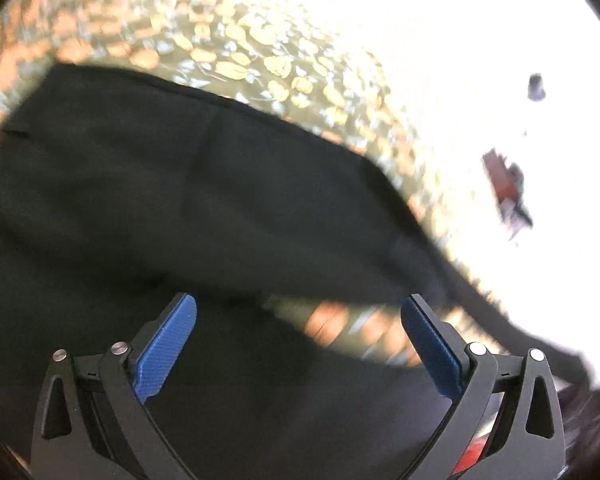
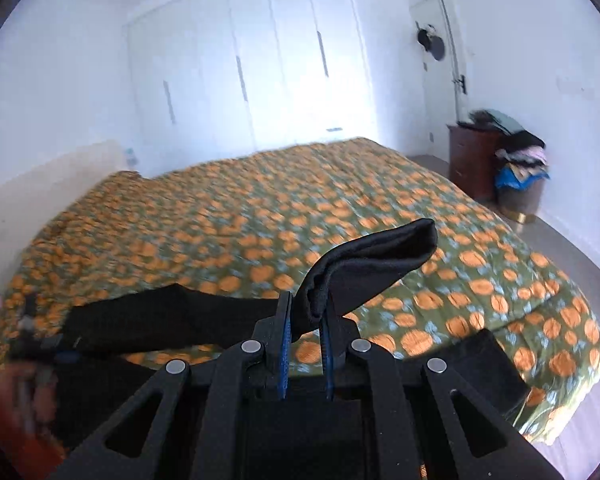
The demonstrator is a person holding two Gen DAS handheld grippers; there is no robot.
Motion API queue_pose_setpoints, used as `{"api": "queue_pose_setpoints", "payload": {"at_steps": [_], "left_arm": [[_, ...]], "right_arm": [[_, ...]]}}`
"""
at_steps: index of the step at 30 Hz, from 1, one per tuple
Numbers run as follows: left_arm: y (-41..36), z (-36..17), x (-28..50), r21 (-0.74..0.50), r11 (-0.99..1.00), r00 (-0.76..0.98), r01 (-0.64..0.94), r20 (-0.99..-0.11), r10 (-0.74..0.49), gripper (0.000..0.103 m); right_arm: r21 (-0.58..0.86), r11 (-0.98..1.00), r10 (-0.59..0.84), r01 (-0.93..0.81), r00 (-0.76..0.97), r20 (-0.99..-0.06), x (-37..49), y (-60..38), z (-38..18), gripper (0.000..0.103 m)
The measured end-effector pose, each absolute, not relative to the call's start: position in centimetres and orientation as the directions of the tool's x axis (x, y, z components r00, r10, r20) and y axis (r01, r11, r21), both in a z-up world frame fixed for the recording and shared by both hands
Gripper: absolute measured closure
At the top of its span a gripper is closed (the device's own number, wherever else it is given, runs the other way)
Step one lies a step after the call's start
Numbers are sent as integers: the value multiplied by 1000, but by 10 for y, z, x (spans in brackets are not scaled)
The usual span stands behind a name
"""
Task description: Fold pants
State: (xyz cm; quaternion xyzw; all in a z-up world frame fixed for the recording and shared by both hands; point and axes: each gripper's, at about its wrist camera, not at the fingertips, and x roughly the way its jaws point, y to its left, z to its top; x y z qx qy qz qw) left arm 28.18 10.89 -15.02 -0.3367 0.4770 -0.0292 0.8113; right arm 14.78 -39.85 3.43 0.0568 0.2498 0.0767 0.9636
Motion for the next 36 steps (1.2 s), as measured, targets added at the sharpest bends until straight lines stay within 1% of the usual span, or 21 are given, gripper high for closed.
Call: {"api": "queue_pose_setpoints", "payload": {"at_steps": [2,4,8,12,14,15,16,17,18,20,22,24,26,29,30,32,34,35,36], "left_arm": [[116,-157,307,-632,708,535,-316,-735,-418,1],[117,-162,329,-659,668,527,-344,-725,-443,1],[109,-167,361,-701,623,530,-346,-694,-487,1],[104,-180,379,-712,590,512,-381,-693,-507,1],[107,-185,384,-707,584,517,-398,-699,-494,6],[108,-186,383,-708,583,522,-399,-698,-490,22],[109,-187,383,-711,580,525,-398,-695,-492,48],[111,-188,383,-723,571,527,-389,-683,-505,66],[114,-187,380,-729,568,530,-382,-676,-511,95],[126,-179,370,-733,574,551,-365,-666,-502,96],[133,-161,357,-733,595,578,-330,-655,-486,98],[137,-130,341,-719,638,612,-276,-643,-460,98],[143,-82,315,-687,696,676,-210,-616,-404,98],[147,-19,249,-611,780,779,-138,-553,-296,97],[145,-10,221,-580,805,799,-129,-541,-262,97],[135,-22,178,-553,821,790,-143,-563,-242,96],[114,-71,145,-513,832,702,-208,-671,-239,96],[101,-103,134,-480,845,626,-235,-740,-246,96],[91,-130,127,-463,850,567,-252,-782,-258,96]], "right_arm": [[154,977,205,-151,871,-446,135,-400,46,90],[153,974,218,-167,878,-426,124,-402,55,90],[139,969,244,-205,889,-387,96,-406,72,91],[112,966,257,-232,884,-391,74,-405,81,91],[110,964,266,-242,880,-394,65,-406,84,91],[108,963,268,-245,879,-394,60,-406,86,91],[108,964,267,-244,880,-394,56,-408,88,91],[109,964,265,-241,880,-394,53,-410,90,91],[114,965,262,-236,879,-399,53,-414,91,91],[122,970,241,-209,878,-414,56,-422,88,91],[143,976,211,-163,867,-452,73,-438,74,91],[199,973,202,-114,837,-509,102,-459,52,91],[237,968,203,-81,810,-550,132,-477,37,91],[280,958,220,-68,800,-558,166,-496,33,91],[299,952,234,-70,795,-560,174,-503,33,91],[318,945,267,-80,749,-606,193,-514,22,91],[328,944,272,-49,680,-681,206,-526,-6,91],[313,950,246,-5,632,-735,211,-533,-26,91],[298,954,226,26,588,-776,213,-537,-43,91]]}}
